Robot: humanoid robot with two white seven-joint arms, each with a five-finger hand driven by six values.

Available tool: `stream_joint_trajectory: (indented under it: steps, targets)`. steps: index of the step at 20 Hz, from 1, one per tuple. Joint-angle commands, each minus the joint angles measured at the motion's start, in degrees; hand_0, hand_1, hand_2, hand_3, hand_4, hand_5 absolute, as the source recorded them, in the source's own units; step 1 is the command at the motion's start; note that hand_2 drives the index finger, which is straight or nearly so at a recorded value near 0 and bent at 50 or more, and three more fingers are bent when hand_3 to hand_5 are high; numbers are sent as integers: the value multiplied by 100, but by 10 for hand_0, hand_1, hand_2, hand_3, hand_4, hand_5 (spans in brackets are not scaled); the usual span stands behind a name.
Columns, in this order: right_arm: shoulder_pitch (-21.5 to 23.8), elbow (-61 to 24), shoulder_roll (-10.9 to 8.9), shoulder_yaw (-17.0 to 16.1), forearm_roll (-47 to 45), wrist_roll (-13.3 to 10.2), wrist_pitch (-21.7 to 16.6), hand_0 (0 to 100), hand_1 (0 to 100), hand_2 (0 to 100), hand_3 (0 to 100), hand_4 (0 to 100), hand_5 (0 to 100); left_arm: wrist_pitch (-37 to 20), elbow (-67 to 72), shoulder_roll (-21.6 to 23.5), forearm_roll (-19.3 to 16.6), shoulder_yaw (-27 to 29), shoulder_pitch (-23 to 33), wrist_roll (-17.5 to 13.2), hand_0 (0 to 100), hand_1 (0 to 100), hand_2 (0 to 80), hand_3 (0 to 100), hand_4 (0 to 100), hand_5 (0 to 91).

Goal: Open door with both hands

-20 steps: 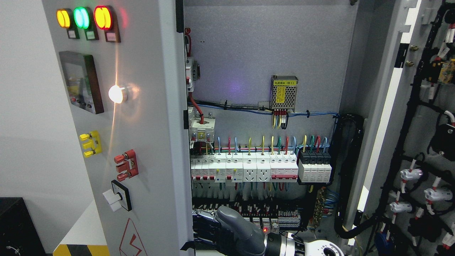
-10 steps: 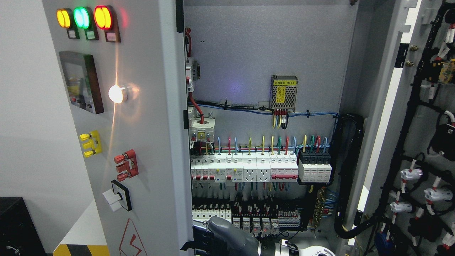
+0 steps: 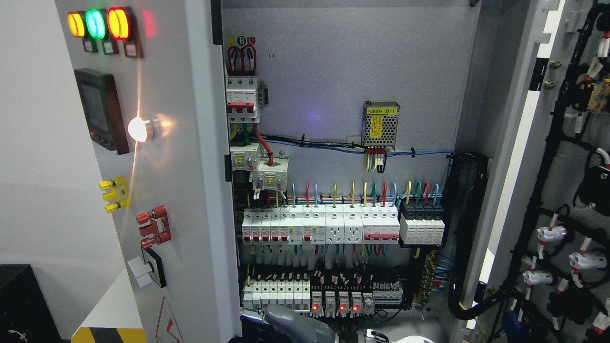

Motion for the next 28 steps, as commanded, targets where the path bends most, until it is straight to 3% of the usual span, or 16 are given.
stream_joint_trajectory:
  steps: [1, 9, 17, 21, 28]
  targets:
    - [9, -238, 80, 250, -4, 19, 0, 0, 0, 0, 0, 0, 0, 38, 0, 0, 1, 0, 0, -5, 0, 0, 0, 0, 0, 0]
    - [9, -238, 326, 347, 22, 1, 0, 0, 0, 0, 0, 0, 0, 29, 9, 0, 1, 0, 0, 4, 0, 0, 0, 0, 0, 0]
    - [-9, -211, 353, 487, 197, -34, -9, 0, 0, 0, 0, 0, 0, 29, 0, -9, 9, 0, 0, 4, 0, 0, 0, 0, 0, 0]
    - [-9, -238, 362, 619, 382, -210, -9, 0, 0, 0, 0, 0, 0, 29, 0, 0, 1, 0, 0, 4, 0, 0, 0, 0, 0, 0]
    - [9, -343, 388, 812, 382, -219, -9, 0, 0, 0, 0, 0, 0, 29, 0, 0, 1, 0, 0, 4, 0, 0, 0, 0, 0, 0]
